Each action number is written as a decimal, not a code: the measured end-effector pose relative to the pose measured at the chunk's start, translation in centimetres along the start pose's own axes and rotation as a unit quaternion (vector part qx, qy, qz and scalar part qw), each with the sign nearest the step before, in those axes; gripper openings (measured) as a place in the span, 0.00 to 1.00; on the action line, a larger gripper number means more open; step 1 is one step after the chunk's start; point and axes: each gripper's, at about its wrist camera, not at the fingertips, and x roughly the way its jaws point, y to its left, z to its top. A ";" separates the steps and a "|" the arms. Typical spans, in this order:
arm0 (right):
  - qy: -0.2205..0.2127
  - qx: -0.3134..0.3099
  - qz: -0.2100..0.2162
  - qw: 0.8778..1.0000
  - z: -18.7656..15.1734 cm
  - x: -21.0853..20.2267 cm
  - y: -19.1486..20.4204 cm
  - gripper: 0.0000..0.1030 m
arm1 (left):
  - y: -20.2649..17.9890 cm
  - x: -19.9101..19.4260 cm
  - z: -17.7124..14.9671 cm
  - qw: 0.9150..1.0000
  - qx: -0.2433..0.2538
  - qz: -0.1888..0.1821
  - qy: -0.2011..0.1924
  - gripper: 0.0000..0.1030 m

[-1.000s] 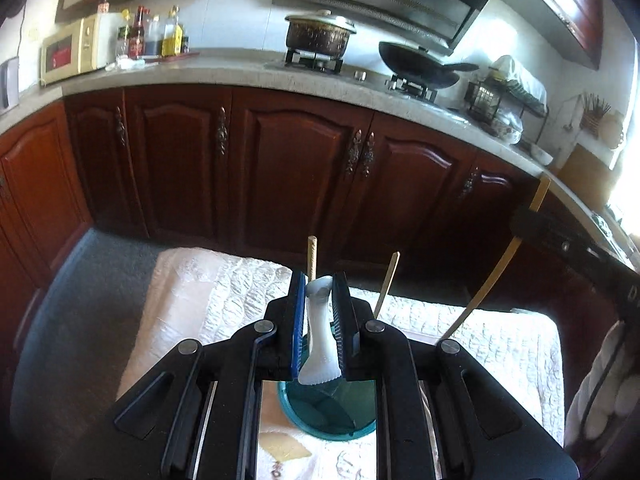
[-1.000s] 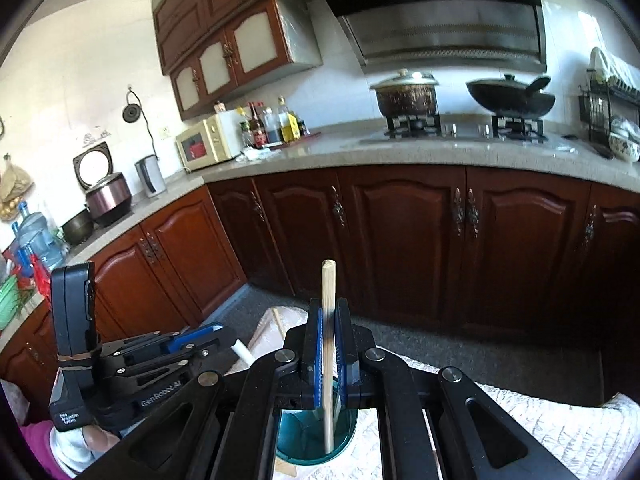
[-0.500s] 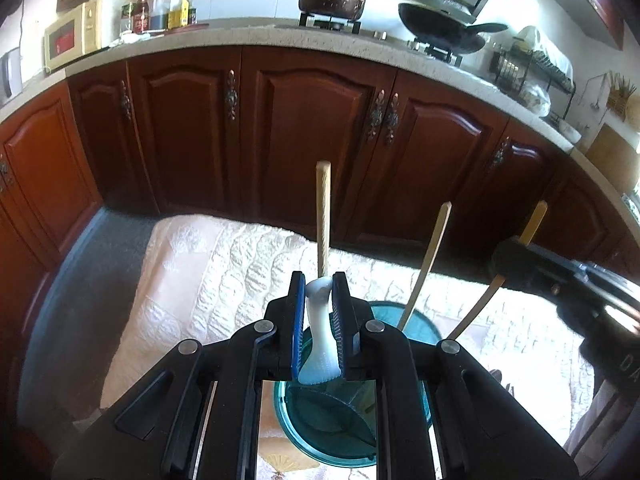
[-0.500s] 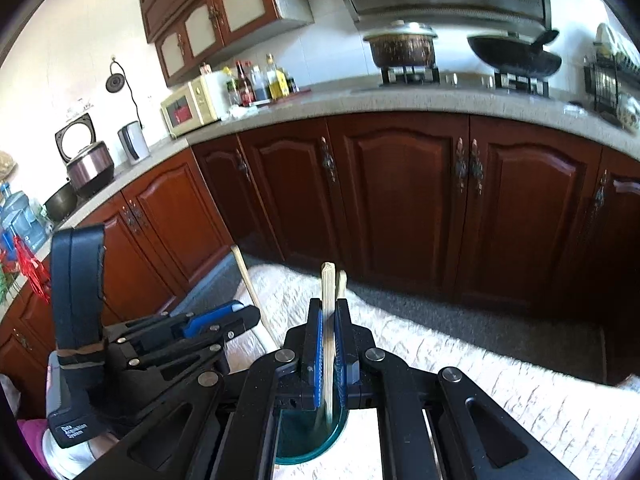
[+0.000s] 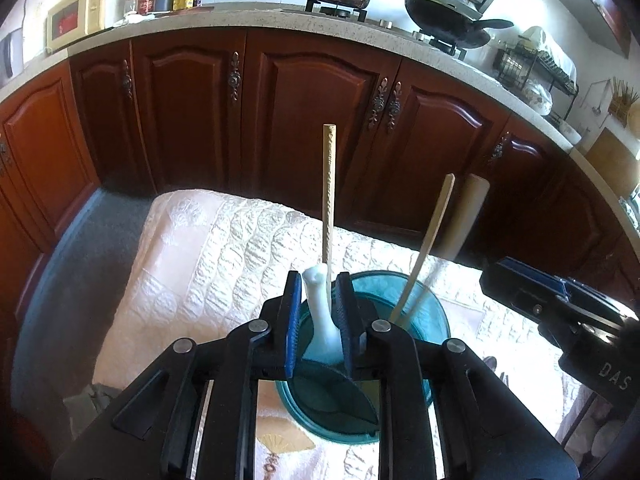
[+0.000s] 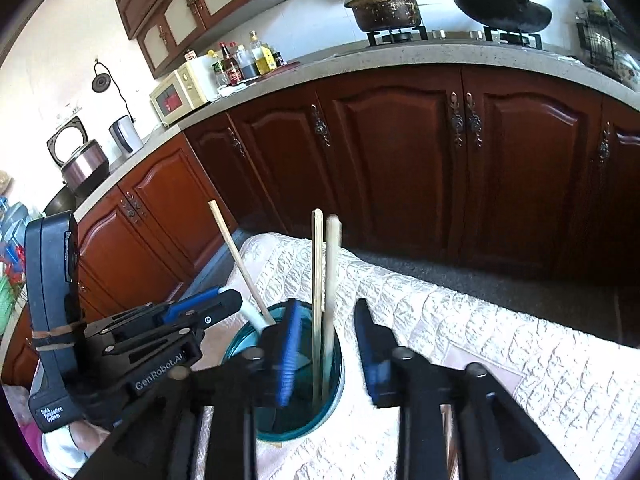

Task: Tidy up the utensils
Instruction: 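Lower the spoon into the cup and open the left tool while the right tool releases its chopstick there, then move both open tools back toward the remaining utensils on the cloth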

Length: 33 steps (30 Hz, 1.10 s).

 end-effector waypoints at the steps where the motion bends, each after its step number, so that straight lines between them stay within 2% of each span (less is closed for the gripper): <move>1: 0.001 0.002 0.001 1.000 -0.2 -0.2 -0.1 0.27 | 0.0 -0.2 -0.1 1.000 0.001 -0.001 -0.002 0.19; 4: 0.001 0.006 -0.002 1.000 -0.7 -0.8 -0.1 0.27 | -0.2 -1.1 -0.7 1.000 0.006 0.000 -0.007 0.29; 9: -0.001 0.012 -0.004 1.000 -1.8 -2.1 0.0 0.29 | -0.7 -2.6 -1.6 1.000 0.012 0.004 -0.020 0.38; 24: -0.012 0.010 -0.043 0.999 -4.3 -4.8 0.6 0.35 | -3.1 -5.4 -4.1 0.997 0.049 0.017 -0.049 0.44; 33: -0.018 0.014 -0.072 0.997 -6.1 -6.8 0.0 0.38 | -5.1 -6.4 -5.6 0.997 0.057 -0.004 -0.046 0.44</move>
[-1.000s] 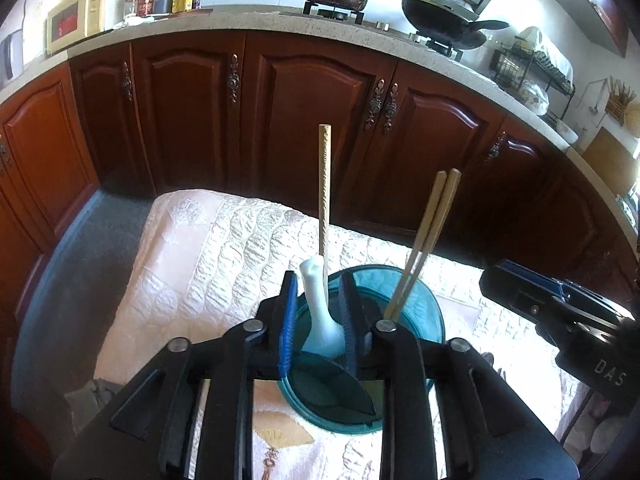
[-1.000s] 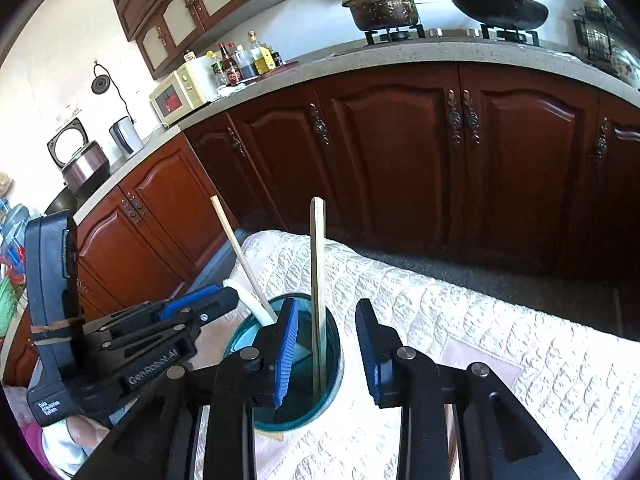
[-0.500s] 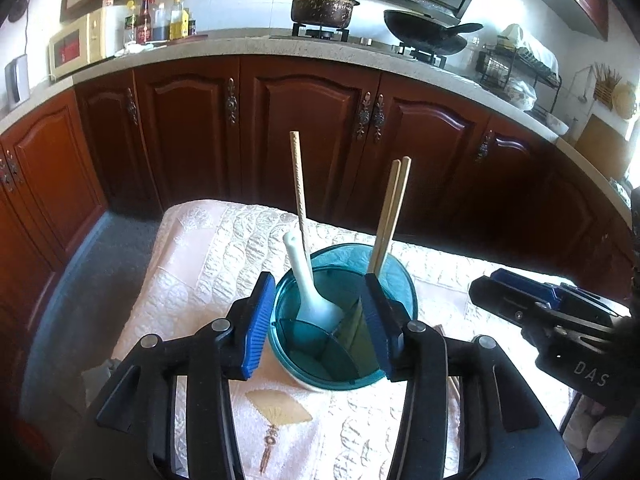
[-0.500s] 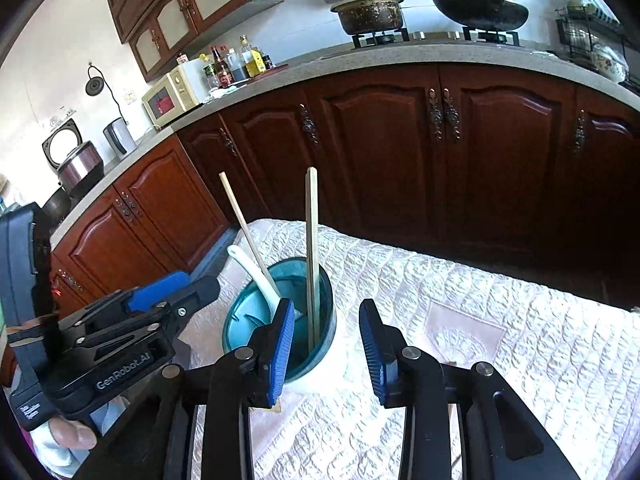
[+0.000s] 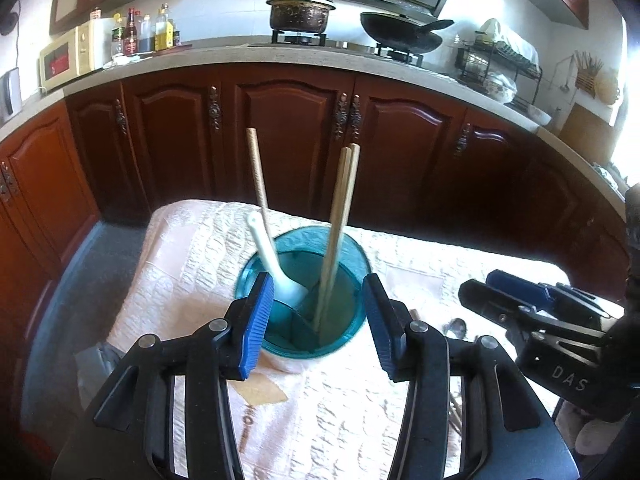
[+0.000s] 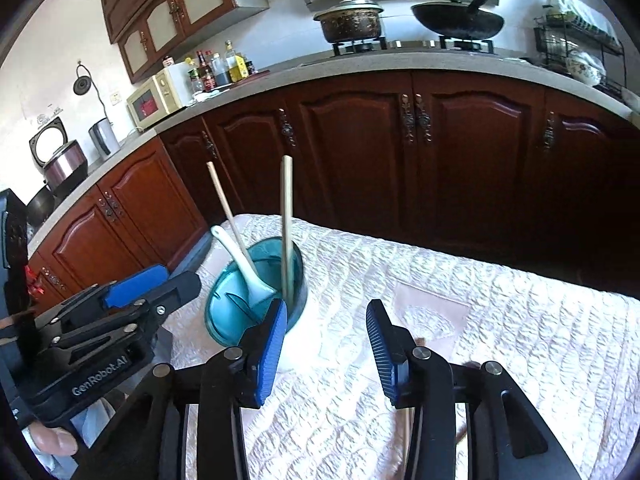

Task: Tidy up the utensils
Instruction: 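Move both open tools back toward the remaining utensils on the cloth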

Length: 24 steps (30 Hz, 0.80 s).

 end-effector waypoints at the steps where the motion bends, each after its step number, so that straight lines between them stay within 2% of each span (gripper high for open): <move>1: 0.001 0.003 -0.002 1.000 -0.2 -0.2 -0.3 0.39 | -0.4 -0.1 -0.2 1.000 0.002 -0.005 0.001 0.45; 16: 0.007 0.034 -0.083 0.996 -3.4 -3.6 -5.7 0.39 | -6.5 -0.4 -2.4 0.997 0.034 -0.068 0.030 0.47; 24: 0.010 0.057 -0.105 0.993 -5.0 -5.1 -8.5 0.39 | -9.1 0.5 -3.4 0.994 0.051 -0.087 0.049 0.49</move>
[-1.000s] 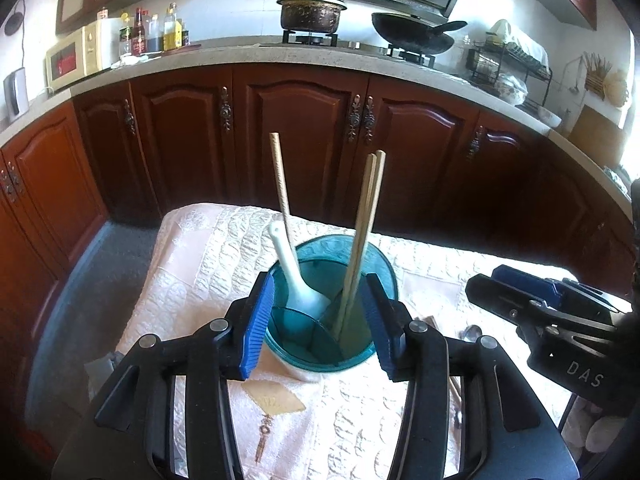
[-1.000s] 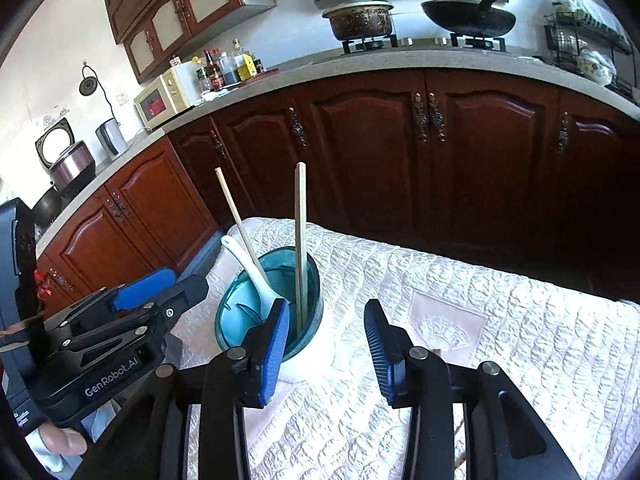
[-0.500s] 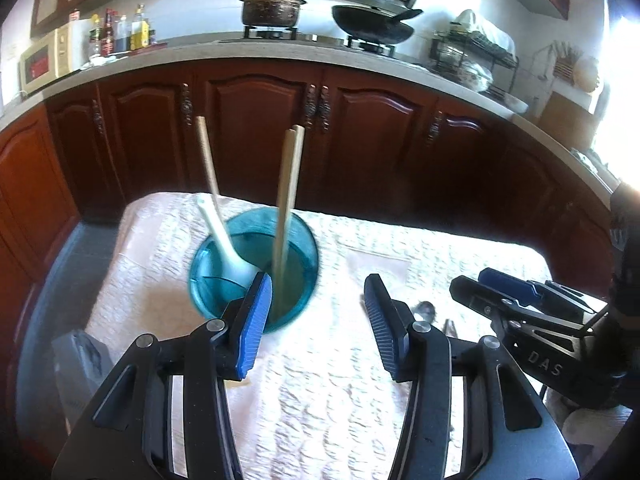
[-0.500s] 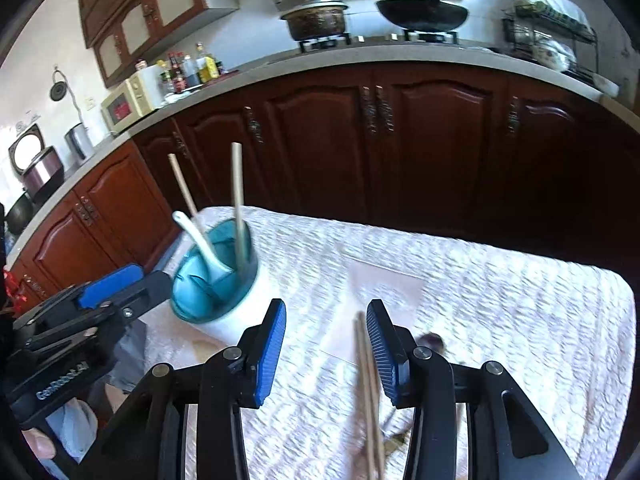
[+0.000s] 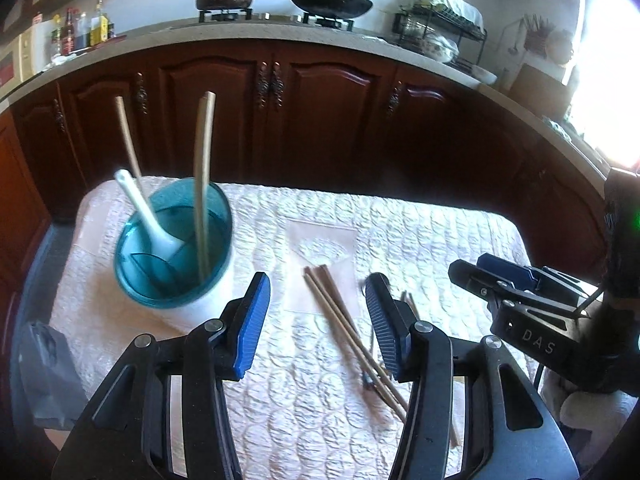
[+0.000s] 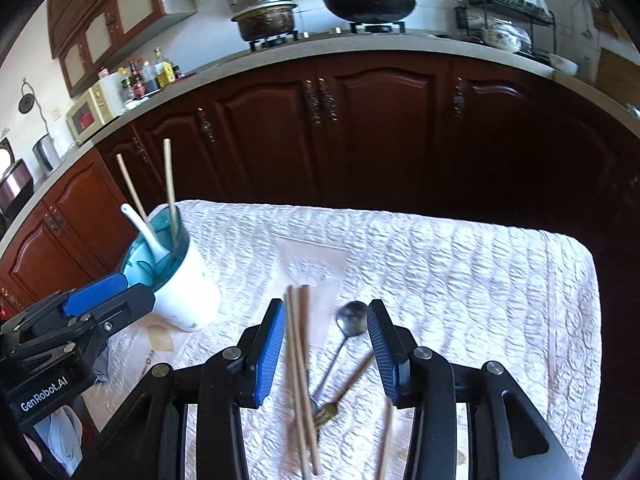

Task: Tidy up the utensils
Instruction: 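Move both open tools back toward the remaining utensils on the cloth, then grasp a wooden chopstick with the left tool while the right tool grasps another chopstick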

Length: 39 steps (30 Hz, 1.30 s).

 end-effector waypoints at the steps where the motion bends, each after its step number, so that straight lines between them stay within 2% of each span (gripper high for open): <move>1: 0.001 0.003 -0.002 1.000 -0.1 0.0 -0.4 0.39 | -0.2 0.1 -0.1 1.000 0.002 -0.001 0.001 0.49; 5: 0.003 0.012 -0.012 1.000 -0.5 -0.3 -1.5 0.40 | -0.9 0.5 -0.3 1.000 0.008 -0.007 0.006 0.53; 21: 0.011 0.031 -0.050 0.998 -1.9 -0.5 -4.7 0.43 | -2.0 2.3 -1.1 0.999 0.016 -0.015 0.034 0.55; 30: 0.026 0.045 -0.056 0.997 -2.9 0.2 -6.6 0.44 | -2.3 3.4 -1.6 0.999 0.013 -0.017 0.049 0.55; 36: 0.040 0.053 -0.054 0.996 -3.6 1.0 -7.5 0.44 | -0.8 4.7 -1.9 0.997 -0.019 -0.030 0.072 0.55; 39: 0.057 0.055 -0.039 0.996 -4.0 1.7 -8.0 0.44 | 0.2 5.7 -2.5 0.995 -0.035 -0.033 0.091 0.55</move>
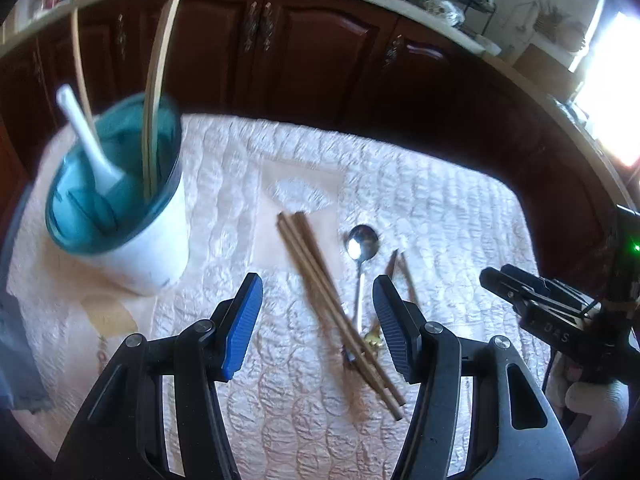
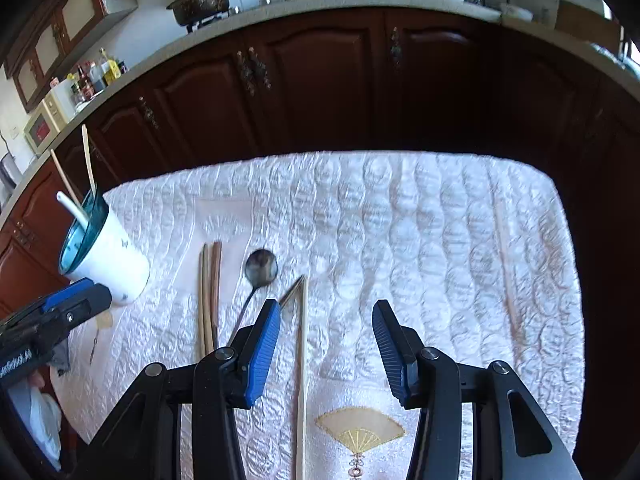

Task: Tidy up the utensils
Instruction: 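Grasp a wooden chopstick with the left tool while the right tool grasps another chopstick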

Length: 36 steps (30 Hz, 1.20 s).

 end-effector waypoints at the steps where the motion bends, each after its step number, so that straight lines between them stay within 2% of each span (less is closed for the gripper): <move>1: 0.007 0.001 0.007 1.000 -0.1 0.4 -0.1 0.44 | 0.3 0.4 -0.1 1.000 -0.004 -0.001 0.006 0.55; 6: 0.033 0.019 0.052 0.998 -0.7 2.2 -0.4 0.42 | 1.5 2.7 -0.6 0.999 -0.022 0.001 0.035 0.55; 11: 0.049 0.010 0.064 0.997 -1.1 3.9 0.3 0.35 | 2.2 4.9 -0.3 0.998 -0.046 -0.006 0.052 0.54; 13: 0.055 0.008 0.070 0.996 -1.2 4.5 0.4 0.33 | 2.3 5.8 0.1 0.997 -0.055 -0.013 0.055 0.46; 19: 0.072 0.017 0.086 0.994 -1.2 6.7 0.2 0.28 | 2.1 9.3 0.8 0.995 -0.056 0.001 0.077 0.22; 23: 0.081 0.022 0.095 0.992 -1.2 7.9 0.1 0.26 | 2.2 11.0 1.1 0.994 -0.064 0.000 0.090 0.21; 33: 0.102 0.025 0.102 0.989 -0.9 11.1 0.6 0.25 | 3.0 13.1 2.6 0.993 -0.081 0.002 0.091 0.21; 36: 0.107 0.025 0.100 0.989 -1.0 12.2 0.9 0.21 | 2.6 13.5 2.7 0.993 -0.076 0.008 0.088 0.20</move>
